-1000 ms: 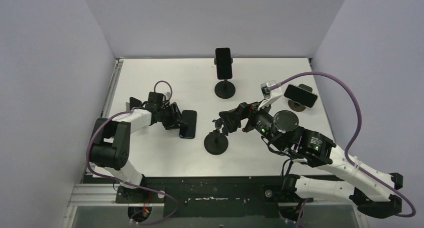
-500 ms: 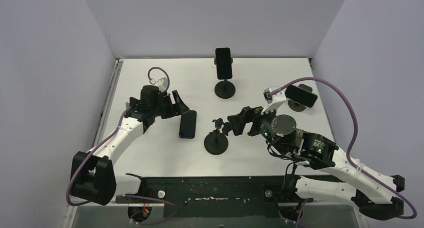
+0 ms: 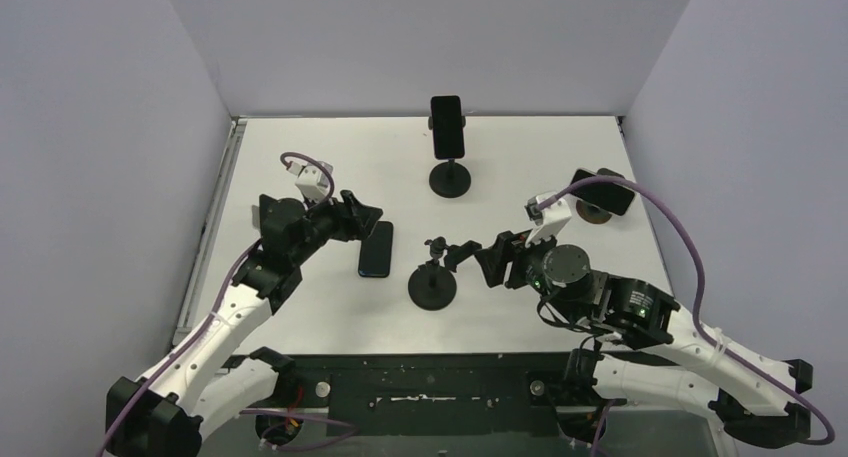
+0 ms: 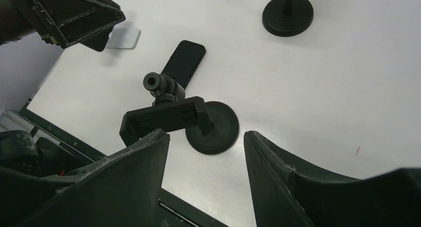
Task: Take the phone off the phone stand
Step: Pick up the phone stand at the center of the board.
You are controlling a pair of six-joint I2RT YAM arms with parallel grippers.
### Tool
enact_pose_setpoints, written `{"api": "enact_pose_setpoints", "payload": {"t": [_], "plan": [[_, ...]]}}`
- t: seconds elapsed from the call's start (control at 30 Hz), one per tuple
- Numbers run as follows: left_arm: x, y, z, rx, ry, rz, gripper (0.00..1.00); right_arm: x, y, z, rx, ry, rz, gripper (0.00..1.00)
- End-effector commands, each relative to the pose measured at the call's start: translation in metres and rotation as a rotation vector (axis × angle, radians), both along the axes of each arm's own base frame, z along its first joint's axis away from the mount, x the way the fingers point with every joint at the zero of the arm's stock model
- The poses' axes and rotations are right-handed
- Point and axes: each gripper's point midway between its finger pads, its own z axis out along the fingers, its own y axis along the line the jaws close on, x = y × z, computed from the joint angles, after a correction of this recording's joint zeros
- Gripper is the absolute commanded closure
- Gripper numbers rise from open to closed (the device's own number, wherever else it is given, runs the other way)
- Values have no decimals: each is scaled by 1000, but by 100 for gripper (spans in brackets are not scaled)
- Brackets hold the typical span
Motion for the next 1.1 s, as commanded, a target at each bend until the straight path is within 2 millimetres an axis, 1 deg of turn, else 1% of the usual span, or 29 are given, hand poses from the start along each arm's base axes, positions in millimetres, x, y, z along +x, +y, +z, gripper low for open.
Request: {"api": "enact_pose_setpoints", "payload": {"t": [0.0,0.07,0.2,0.4,0.67,0.77,1.07], "plan": [[-3,4,25,-22,-126,2,33,6,5,0,-72,-27,13,44],[-5,9,26,-10,-127,22,33,10,4,-1,-100,-33,-1,46],[-10,13,28,13,-143,35,33,12,6,0,-123,-44,18,46],[-14,10,31,8,-161,16,33,13,8,-8,-157,-26,35,49],[-16,8,31,6,-161,9,33,15,13,-8,-153,-40,62,56],[-17,8,31,5,-162,10,33,16,14,-7,-155,-46,74,57],[-19,6,30,4,-162,6,33,21,18,-14,-169,-49,91,59]]}}
